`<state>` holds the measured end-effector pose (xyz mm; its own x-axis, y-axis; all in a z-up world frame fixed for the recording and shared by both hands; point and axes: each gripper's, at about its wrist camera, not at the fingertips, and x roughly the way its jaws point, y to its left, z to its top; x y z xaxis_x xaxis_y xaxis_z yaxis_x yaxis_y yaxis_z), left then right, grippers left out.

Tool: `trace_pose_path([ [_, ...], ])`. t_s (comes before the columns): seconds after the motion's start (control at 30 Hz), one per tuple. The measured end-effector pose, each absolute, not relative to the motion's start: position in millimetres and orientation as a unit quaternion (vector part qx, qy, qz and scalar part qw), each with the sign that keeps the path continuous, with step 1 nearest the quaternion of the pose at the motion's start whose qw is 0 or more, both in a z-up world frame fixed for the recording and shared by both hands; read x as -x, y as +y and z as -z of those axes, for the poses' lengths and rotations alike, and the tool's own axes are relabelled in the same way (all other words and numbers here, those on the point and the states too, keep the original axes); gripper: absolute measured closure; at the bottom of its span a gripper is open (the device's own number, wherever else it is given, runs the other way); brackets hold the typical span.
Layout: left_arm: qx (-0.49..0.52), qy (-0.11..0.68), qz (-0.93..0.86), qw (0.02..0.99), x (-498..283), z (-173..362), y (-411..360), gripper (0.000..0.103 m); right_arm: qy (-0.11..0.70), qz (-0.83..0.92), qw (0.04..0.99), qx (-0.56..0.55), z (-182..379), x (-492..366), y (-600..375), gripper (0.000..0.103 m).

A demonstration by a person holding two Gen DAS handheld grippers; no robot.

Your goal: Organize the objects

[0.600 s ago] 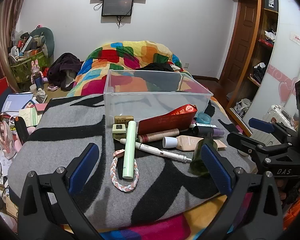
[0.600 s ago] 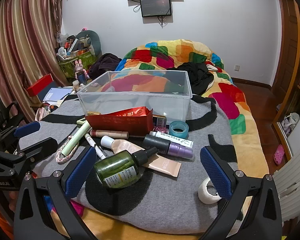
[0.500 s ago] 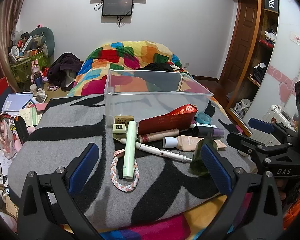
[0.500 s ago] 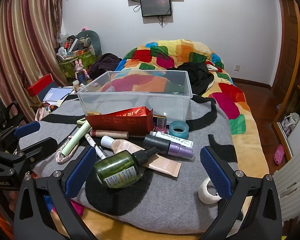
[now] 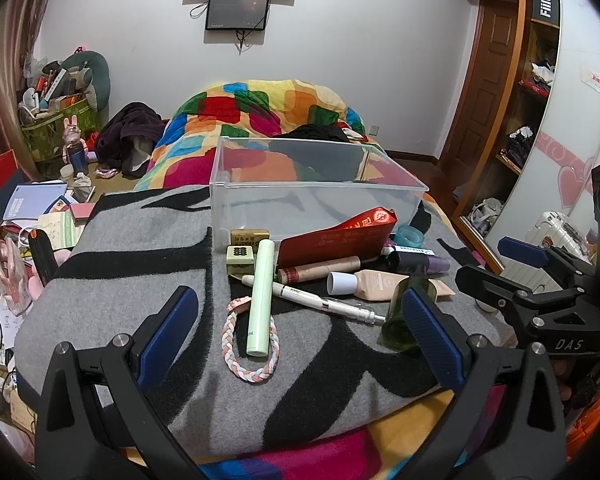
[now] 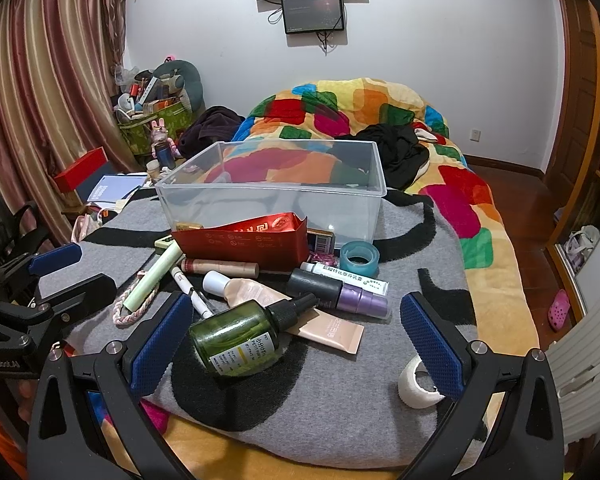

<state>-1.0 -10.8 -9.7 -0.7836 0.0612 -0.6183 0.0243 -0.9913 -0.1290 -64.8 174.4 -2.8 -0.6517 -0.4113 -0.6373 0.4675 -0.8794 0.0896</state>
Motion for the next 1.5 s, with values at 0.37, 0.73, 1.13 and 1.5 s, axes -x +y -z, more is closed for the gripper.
trace_pose_path([
  [0.37,0.330,-0.066,-0.942,0.009,0.1,11.1,-12.2,0.000,0.038,0.907,0.245,-0.340,2.2,64.9,175.2,0.000],
  [0.73,0.338,-0.072,-0.938,0.001,0.9,13.5,-18.7,0.000,0.033,0.910,0.240,-0.337,-1.4,67.2,184.5,0.000],
  [1.13,0.374,-0.077,-0.924,-0.033,5.1,32.6,-44.1,0.032,0.044,0.917,0.189,-0.350,18.3,69.9,230.5,0.001],
  [1.5,0.396,-0.071,-0.915,-0.003,35.1,41.6,-37.1,0.054,0.037,0.903,0.155,-0.399,50.5,78.7,261.5,0.027],
])
